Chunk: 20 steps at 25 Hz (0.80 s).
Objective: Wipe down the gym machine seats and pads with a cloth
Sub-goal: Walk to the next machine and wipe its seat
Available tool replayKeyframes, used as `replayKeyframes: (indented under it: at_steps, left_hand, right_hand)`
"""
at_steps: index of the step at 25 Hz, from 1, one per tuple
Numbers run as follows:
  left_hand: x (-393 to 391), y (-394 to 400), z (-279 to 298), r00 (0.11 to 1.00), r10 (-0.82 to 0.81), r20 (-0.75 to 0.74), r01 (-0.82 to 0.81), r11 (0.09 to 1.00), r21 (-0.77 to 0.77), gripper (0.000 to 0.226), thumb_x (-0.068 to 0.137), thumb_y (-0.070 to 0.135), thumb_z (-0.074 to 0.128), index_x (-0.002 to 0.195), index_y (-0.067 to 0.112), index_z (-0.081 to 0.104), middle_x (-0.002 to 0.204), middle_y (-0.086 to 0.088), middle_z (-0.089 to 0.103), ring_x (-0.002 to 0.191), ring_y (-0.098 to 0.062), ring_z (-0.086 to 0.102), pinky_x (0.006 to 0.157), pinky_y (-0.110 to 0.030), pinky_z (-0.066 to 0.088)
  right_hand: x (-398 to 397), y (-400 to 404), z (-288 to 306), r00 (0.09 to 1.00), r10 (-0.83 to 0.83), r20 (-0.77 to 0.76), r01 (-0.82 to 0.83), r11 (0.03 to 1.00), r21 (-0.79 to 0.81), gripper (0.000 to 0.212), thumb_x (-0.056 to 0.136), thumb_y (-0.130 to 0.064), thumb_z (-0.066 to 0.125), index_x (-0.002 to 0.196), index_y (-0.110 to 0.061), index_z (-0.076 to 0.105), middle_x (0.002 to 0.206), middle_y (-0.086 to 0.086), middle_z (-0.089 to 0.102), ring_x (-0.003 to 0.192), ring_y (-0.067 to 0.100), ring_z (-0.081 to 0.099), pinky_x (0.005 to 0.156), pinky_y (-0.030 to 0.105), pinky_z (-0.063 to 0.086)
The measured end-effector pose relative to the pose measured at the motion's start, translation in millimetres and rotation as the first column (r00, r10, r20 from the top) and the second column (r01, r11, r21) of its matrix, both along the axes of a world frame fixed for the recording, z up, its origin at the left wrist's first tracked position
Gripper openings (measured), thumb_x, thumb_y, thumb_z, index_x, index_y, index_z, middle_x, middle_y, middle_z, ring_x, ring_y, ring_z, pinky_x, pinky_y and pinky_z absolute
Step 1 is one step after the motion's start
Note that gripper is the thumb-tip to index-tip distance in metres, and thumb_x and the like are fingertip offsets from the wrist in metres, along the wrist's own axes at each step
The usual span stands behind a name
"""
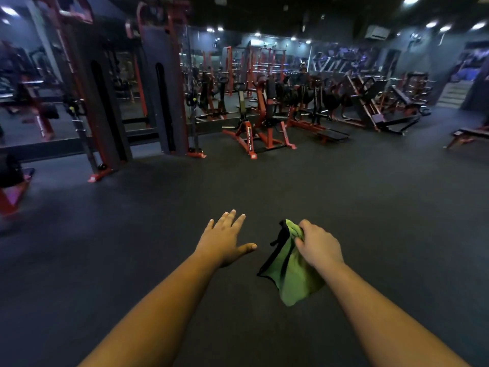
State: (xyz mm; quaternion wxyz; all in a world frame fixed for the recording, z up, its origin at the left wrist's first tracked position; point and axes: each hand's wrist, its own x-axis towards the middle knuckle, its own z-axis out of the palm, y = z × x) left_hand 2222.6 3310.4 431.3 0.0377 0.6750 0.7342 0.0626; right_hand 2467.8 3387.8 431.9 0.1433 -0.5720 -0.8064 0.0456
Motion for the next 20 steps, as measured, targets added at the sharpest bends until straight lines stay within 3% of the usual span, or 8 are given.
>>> replayKeyframes:
  at_steps: [16, 20]
  left_hand:
    - [-100.4, 491.2, 5.5, 1.000, -0.015, -0.019, 0.015, 1.000, -0.004, 0.096, 0.089, 0.079, 0.036, 0.160, 0.030, -0.005, 0.170, 0.000, -0.007, 0.156, -0.018, -0.006, 0.127, -0.047, 0.004]
    - [-134.3, 604.9, -9.8, 1.000, -0.027, -0.013, 0.026, 0.999, -0.018, 0.096, 0.090, 0.079, 0.036, 0.160, 0.030, -0.006, 0.169, 0.000, -0.007, 0.156, -0.019, -0.006, 0.127, -0.048, 0.004]
  right_hand:
    - [-110.5, 492.6, 0.7, 0.997, -0.010, -0.080, 0.007, 0.999, -0.033, 0.017, 0.097, -0.042, 0.054, 0.110, -0.031, 0.050, 0.102, -0.006, 0.062, 0.088, 0.023, 0.065, 0.068, 0.035, 0.049]
    - [-142.3, 605.2, -5.1, 0.998, -0.014, -0.060, 0.013, 1.000, -0.009, 0.017, 0.096, -0.043, 0.054, 0.109, -0.032, 0.050, 0.099, -0.007, 0.063, 0.087, 0.023, 0.065, 0.069, 0.038, 0.054]
